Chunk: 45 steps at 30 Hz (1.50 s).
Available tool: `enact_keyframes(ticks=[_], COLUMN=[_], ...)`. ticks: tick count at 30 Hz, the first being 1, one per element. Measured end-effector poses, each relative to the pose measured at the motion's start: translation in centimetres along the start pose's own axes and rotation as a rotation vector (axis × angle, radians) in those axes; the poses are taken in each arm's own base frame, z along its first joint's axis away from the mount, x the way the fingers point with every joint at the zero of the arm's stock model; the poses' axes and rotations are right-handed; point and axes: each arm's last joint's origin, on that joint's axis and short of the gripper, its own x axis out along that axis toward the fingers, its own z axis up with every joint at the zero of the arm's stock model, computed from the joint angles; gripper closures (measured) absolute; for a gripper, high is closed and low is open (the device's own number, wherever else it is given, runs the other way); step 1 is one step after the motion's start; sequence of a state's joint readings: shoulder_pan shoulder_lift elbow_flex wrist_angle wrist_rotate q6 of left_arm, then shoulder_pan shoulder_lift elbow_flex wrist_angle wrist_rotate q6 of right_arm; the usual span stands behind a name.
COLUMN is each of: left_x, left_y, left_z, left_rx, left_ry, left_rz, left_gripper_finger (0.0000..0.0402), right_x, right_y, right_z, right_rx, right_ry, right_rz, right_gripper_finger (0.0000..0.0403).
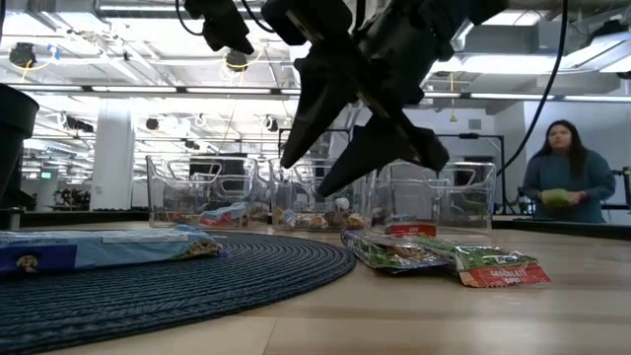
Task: Pick and place Granola Bars by type
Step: Put the blue granola bar into the right transparent bin
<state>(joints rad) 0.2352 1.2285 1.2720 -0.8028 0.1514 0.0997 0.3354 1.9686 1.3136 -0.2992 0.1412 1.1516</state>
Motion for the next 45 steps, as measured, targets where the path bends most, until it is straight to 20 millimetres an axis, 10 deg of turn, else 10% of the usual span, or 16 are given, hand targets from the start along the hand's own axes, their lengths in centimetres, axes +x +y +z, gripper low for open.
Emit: enact_keyframes(ticks=[45], left_x=[0.0], left_y=[0.0], left_z=[0.0], left_rx=[0.006], left_ry=[0.001], left_rz=[0.006], left_gripper_finger=[0.0186], right_x=[-1.4], right_y=[-5.5], right_z=[-1.3], right_rx=[0.134], right_ry=[0.237], right_rz=[-0.503], right_gripper_finger=[0.0268])
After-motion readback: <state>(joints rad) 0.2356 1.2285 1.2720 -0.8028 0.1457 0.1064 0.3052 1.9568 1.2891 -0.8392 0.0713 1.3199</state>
